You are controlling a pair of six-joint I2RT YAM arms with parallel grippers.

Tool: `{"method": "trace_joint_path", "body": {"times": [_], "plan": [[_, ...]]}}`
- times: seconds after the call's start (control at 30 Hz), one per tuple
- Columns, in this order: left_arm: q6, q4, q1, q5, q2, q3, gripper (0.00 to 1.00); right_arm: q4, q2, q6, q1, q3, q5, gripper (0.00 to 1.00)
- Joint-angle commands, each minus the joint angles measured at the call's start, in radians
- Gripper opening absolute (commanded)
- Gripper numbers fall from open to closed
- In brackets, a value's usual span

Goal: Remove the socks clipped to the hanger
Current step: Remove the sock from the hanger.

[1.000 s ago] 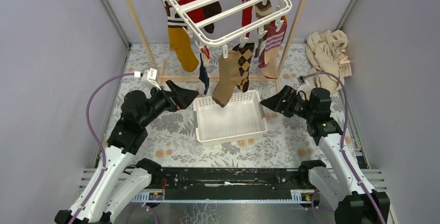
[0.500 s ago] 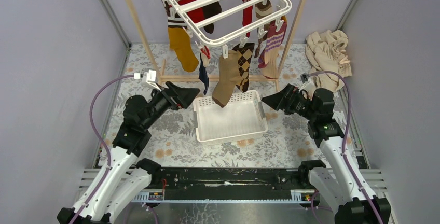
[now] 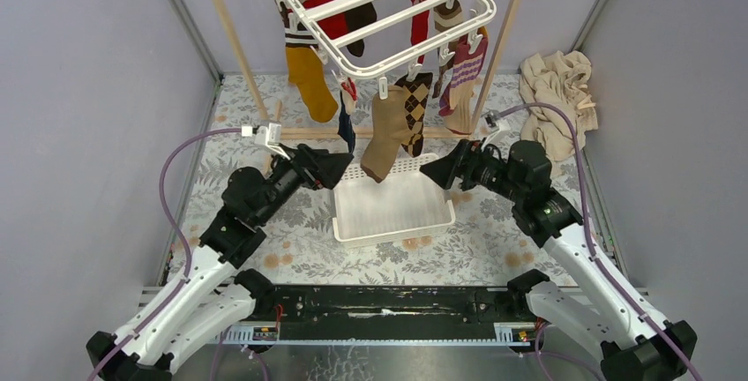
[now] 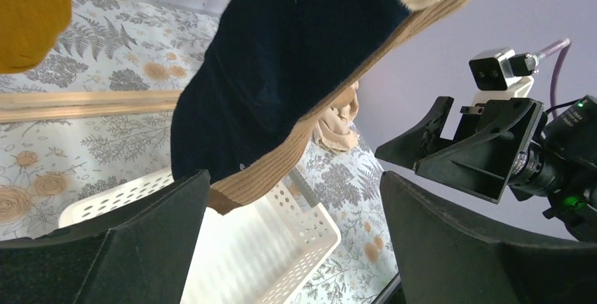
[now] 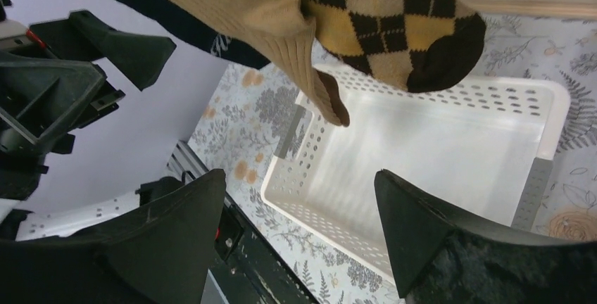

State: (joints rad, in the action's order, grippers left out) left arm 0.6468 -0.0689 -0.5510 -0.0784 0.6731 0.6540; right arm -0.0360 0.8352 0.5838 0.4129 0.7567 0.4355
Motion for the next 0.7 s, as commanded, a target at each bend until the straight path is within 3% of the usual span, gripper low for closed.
{"method": "trace_joint_path", "body": {"times": [0.0, 0.33, 0.67], "plan": [[-0.052, -0.065, -0.072, 0.140, 0.020, -0.019, 0.99, -0.044, 0.019, -0.079, 0.086, 0.045, -0.088, 0.84], [-0.069, -0.037, -0.337, 0.586, 0.099, -0.022, 0.99, -0.035, 0.035, -0.118, 0.187, -0.031, -0.193, 0.82], [-0.109, -0.113, -0.378, 0.766, 0.176, -0.044, 0.99, -0.015, 0.058, -0.131, 0.191, -0.051, -0.198, 0.82]]}}
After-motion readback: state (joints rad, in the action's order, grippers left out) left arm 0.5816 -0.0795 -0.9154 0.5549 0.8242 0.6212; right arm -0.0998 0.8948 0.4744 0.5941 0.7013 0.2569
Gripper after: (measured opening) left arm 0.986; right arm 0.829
